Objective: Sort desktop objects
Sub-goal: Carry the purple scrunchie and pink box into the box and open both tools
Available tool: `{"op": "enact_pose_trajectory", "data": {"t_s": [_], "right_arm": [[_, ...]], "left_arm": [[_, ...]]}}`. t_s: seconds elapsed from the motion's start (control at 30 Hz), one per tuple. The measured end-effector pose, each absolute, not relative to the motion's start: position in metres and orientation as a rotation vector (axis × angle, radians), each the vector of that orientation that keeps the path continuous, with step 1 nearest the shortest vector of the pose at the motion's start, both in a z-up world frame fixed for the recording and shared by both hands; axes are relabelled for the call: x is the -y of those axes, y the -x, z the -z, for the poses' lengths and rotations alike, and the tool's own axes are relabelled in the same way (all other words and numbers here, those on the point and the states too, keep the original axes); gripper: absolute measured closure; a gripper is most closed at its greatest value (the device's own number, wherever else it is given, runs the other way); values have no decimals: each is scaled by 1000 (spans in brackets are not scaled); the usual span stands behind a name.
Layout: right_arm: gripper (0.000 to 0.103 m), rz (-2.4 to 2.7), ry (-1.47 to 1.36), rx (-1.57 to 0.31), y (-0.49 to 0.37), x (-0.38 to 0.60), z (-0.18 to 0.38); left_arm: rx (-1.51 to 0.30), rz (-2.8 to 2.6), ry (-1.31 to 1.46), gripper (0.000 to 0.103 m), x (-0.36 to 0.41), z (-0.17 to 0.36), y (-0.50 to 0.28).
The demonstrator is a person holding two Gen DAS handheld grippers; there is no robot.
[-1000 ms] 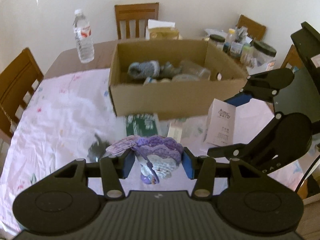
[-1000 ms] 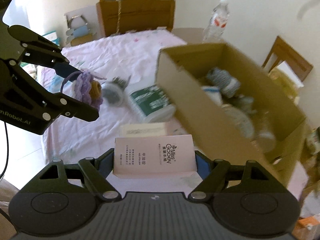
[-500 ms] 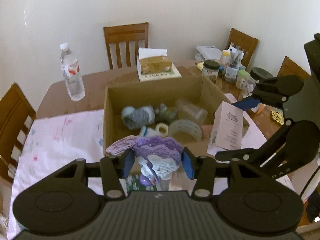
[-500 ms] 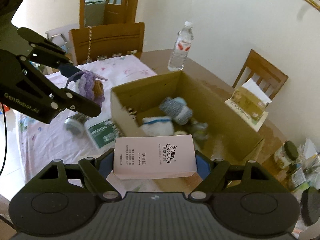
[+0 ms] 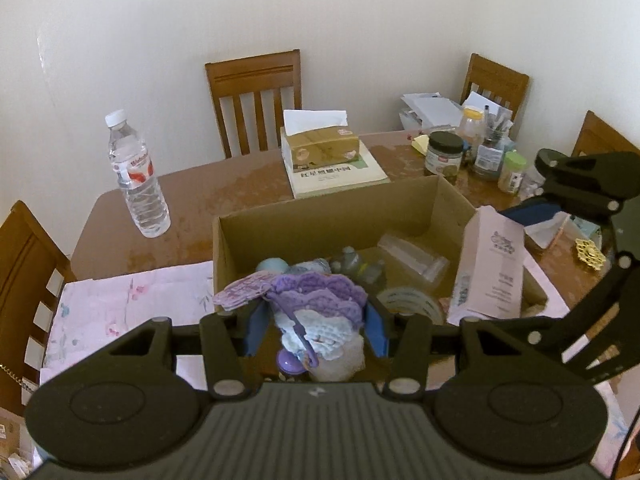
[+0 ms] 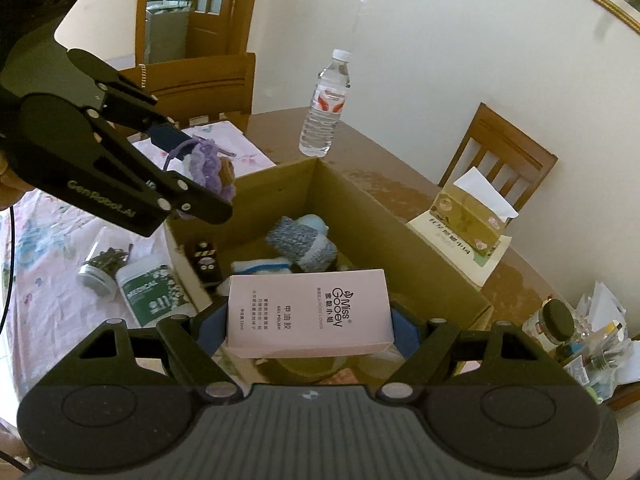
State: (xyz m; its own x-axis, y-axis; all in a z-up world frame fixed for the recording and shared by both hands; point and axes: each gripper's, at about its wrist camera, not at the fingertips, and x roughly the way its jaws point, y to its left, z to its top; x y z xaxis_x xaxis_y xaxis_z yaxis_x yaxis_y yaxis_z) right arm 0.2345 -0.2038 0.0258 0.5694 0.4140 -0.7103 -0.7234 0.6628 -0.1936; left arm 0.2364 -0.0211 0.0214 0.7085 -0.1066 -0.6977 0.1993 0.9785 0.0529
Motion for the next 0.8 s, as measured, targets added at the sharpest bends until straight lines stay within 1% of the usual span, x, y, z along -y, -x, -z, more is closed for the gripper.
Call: {"op": "enact_pose_trajectory", "data": {"t_s": [0.07, 0.13, 0.17, 0.37, 0.7, 0.77, 0.8], "right_arm": [[18, -696, 500, -683, -240, 205, -25], [18, -691, 498, -685, -244, 205, -24], [18, -688, 498, -687, -246, 206, -23], [18, -681, 490, -700, -257, 207, -20], [18, -656, 510, -725, -280, 205, -11], [18, -646, 513, -737, -283, 207, -10], [14, -641, 511, -741, -284, 207, -9]], "left_arm": [[-764, 154, -138, 45, 20, -19, -244], [-776, 130, -146, 17, 18, -15, -252], [-770, 103, -146, 15, 17, -13, -254], [-778, 98, -139, 15, 10, -14, -249], [-801, 101, -180, 14, 6, -13, -214], [-809, 97, -181, 13, 4, -12, -208], [-810, 92, -183, 13, 3, -11, -205]]}}
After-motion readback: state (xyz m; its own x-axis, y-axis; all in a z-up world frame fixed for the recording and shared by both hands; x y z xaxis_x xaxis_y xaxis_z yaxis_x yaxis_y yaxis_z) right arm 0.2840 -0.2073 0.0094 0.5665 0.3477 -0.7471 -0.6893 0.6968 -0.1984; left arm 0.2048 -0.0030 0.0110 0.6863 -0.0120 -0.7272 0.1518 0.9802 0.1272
